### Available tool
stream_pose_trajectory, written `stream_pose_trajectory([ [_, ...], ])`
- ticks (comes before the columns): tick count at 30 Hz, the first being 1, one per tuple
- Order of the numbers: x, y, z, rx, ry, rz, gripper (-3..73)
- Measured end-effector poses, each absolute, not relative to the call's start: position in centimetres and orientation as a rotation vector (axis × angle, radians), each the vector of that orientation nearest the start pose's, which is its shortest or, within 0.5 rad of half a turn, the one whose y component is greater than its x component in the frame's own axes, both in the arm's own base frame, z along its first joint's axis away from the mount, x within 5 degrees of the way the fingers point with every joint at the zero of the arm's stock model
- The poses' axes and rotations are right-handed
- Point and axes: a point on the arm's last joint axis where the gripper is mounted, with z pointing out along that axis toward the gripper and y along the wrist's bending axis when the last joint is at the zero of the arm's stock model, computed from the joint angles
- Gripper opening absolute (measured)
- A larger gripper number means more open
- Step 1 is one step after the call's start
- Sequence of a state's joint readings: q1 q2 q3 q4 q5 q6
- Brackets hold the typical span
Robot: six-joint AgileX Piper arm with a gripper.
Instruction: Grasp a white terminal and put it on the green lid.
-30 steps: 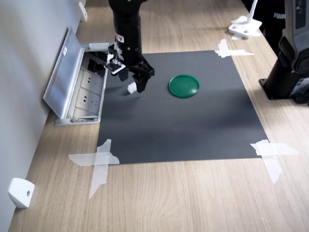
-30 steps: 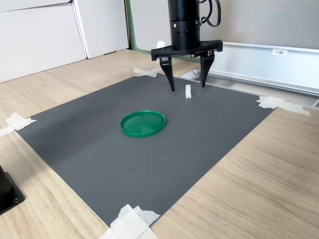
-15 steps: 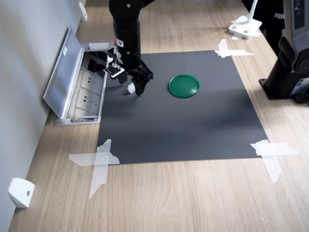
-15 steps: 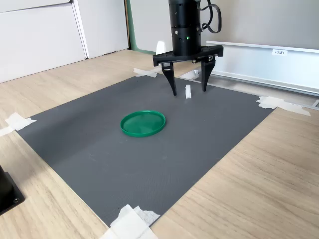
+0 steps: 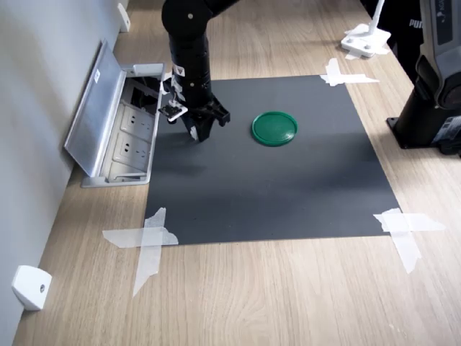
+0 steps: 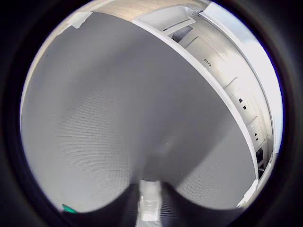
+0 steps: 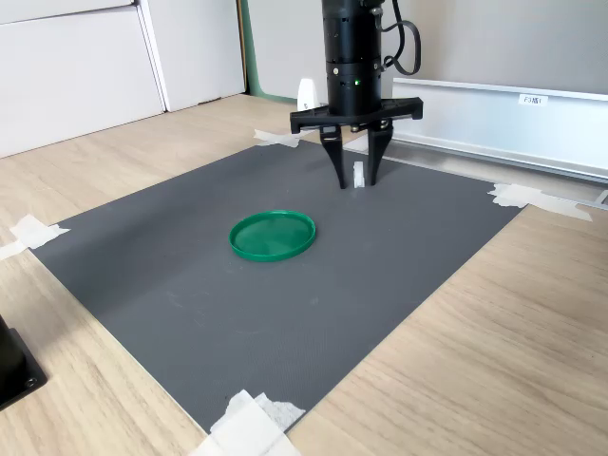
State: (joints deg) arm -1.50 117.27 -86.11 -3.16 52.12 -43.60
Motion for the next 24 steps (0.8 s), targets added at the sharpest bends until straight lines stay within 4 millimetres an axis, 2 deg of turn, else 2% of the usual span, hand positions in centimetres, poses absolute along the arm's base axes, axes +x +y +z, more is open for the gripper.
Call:
stream_pose_trajectory([
  [3, 41.6, -1.5, 18.0, -1.101, 2.742, -0.186, 9.0],
  [6, 41.3, -1.4, 19.5, -1.085, 2.715, -0.196, 9.0],
  [10, 39.9, -1.3, 23.3, -1.057, 2.689, -0.192, 9.0],
  [14, 37.3, -1.0, 26.8, -1.077, 2.701, -0.153, 9.0],
  [18, 34.4, -0.9, 27.9, -1.139, 2.7, -0.139, 9.0],
  [24, 30.5, -0.8, 27.4, -1.221, 2.668, -0.147, 9.0],
])
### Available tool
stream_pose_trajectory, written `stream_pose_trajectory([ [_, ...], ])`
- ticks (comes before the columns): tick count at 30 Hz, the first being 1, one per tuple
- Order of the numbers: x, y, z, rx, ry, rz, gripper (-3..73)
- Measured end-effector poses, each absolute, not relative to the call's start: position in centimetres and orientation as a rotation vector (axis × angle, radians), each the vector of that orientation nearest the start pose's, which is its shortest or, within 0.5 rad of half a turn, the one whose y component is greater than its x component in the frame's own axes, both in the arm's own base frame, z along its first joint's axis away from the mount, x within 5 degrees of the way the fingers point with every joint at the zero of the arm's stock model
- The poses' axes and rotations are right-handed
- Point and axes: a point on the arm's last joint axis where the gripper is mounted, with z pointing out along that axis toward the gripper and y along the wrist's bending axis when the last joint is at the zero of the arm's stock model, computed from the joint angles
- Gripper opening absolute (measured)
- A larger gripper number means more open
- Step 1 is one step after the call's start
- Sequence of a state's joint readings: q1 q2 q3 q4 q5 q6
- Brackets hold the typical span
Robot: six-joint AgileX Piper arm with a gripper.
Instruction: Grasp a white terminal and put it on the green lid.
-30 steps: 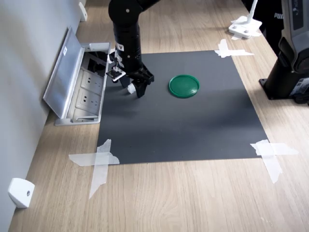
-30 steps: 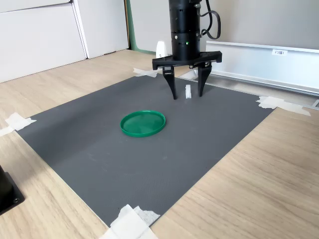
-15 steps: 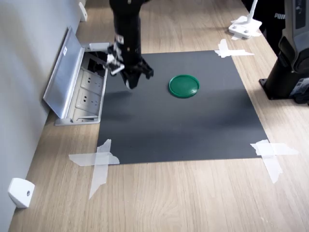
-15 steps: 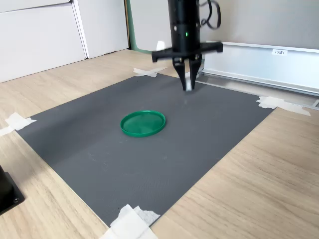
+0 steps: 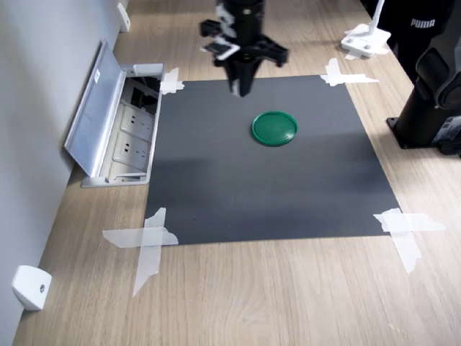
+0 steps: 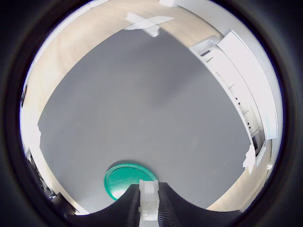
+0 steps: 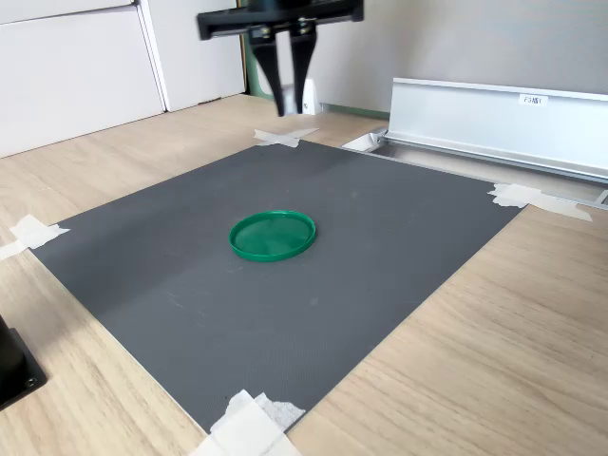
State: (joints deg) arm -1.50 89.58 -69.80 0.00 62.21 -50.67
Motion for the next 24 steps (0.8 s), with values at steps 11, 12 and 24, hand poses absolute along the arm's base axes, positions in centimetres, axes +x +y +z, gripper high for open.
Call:
stream_pose_trajectory([
  [11, 27.1, -1.3, 22.7, -1.307, 2.686, -0.216, 9.0],
  [12, 26.9, -1.3, 22.2, -1.313, 2.682, -0.223, 9.0],
  [24, 26.6, -1.3, 20.7, -1.373, 2.618, -0.252, 12.3],
])
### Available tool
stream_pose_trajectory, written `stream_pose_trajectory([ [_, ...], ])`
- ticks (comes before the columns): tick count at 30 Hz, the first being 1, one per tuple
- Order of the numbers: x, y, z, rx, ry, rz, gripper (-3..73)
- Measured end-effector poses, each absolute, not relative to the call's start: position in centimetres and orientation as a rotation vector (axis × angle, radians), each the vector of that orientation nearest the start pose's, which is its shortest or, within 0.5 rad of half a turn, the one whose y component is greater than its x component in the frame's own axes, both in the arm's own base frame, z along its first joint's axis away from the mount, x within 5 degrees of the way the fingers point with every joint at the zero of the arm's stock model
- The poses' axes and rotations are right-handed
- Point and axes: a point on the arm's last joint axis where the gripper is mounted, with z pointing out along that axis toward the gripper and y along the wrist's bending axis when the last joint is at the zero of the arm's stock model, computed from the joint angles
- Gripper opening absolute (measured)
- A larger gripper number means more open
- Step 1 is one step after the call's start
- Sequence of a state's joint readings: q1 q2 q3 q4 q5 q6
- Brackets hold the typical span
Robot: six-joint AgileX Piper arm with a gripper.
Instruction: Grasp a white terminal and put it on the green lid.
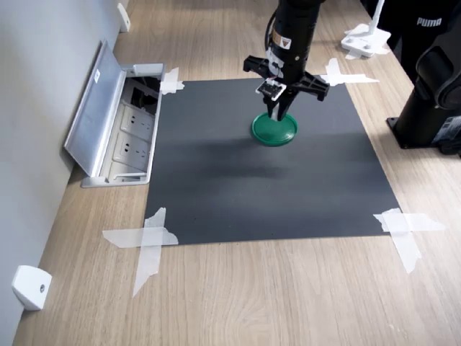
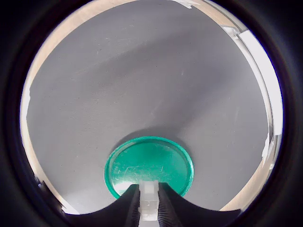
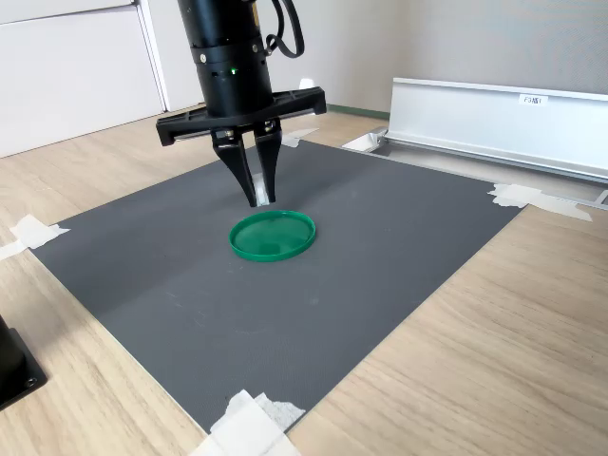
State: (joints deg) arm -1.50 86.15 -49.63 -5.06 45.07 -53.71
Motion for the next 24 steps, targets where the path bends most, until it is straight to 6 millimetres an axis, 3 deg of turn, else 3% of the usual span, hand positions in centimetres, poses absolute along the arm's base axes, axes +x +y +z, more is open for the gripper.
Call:
stream_pose_trajectory([
  [12, 26.9, -1.3, 19.5, -1.368, 2.669, -0.219, 44.7],
  [18, 26.7, -0.9, 20.5, -1.299, 2.64, -0.194, 46.9],
  [24, 25.4, -0.3, 24.8, -1.091, 2.527, -0.187, 43.7],
])
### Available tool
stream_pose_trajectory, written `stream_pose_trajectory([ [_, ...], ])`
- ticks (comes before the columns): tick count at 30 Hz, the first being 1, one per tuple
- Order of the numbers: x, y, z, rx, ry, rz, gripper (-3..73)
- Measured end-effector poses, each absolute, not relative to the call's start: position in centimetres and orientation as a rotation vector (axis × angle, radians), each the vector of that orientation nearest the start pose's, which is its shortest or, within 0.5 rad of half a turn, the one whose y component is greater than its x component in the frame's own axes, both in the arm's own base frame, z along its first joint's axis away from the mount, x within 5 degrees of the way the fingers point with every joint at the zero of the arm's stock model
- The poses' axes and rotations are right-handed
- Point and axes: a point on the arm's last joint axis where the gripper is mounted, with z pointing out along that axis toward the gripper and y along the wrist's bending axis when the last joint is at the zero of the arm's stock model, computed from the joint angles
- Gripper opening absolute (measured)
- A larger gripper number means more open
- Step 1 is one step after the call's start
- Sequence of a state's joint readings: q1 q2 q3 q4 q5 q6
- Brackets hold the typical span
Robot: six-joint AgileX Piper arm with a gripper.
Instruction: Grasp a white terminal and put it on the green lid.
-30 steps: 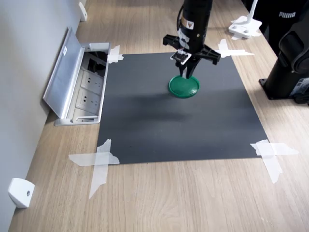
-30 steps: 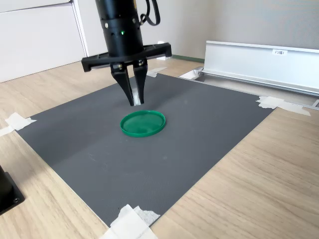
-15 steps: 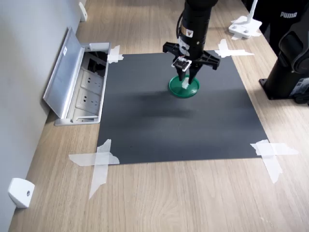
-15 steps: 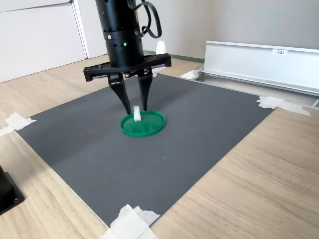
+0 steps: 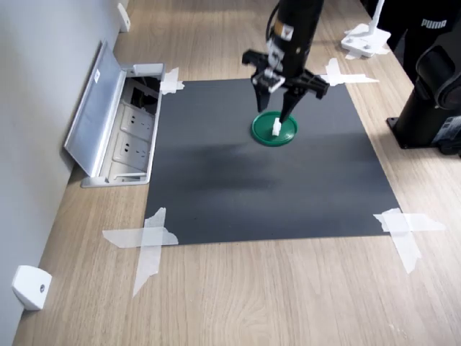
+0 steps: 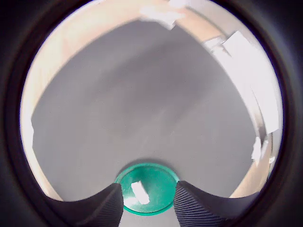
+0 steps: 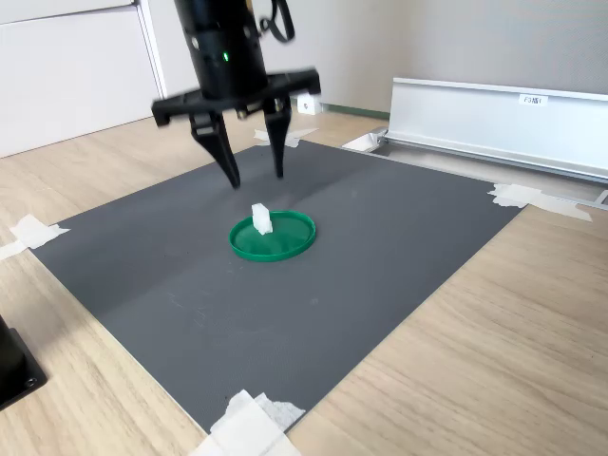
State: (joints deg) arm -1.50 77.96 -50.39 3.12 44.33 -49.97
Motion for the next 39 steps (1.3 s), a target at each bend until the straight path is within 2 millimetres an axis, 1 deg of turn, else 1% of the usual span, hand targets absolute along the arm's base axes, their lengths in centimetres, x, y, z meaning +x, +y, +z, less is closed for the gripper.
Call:
stream_pose_trajectory([
  [2, 24.7, -0.2, 26.3, -1.0, 2.494, -0.184, 37.9],
  [5, 23.4, 0.2, 28.4, -0.837, 2.447, -0.134, 23.2],
  [7, 22.3, 0.6, 30.0, -0.714, 2.405, -0.084, 10.8],
  [8, 21.6, 0.7, 30.8, -0.654, 2.383, -0.062, 6.3],
  [9, 21.1, 0.7, 31.4, -0.607, 2.361, -0.05, 3.4],
  [11, 19.8, 0.8, 32.9, -0.49, 2.297, -0.033, 0.7],
  [14, 17.5, 0.6, 34.9, -0.321, 2.155, -0.035, -0.3],
  [16, 15.9, 0.4, 35.6, -0.209, 2.046, -0.036, -0.5],
  [18, 14.5, 0.2, 35.5, -0.116, 1.965, -0.02, -0.5],
  [20, 13.0, 0.1, 34.8, -0.054, 1.896, -0.006, -0.5],
  [26, 9.0, 0.1, 31.2, -0.011, 1.828, 0.013, -0.5],
  [29, 7.4, 0.2, 29.8, -0.007, 1.804, 0.024, -0.5],
  [33, 6.0, 0.4, 28.0, 0.005, 1.776, 0.051, -0.7],
  [39, 5.0, 0.4, 25.2, 0.011, 1.769, 0.062, -0.7],
])
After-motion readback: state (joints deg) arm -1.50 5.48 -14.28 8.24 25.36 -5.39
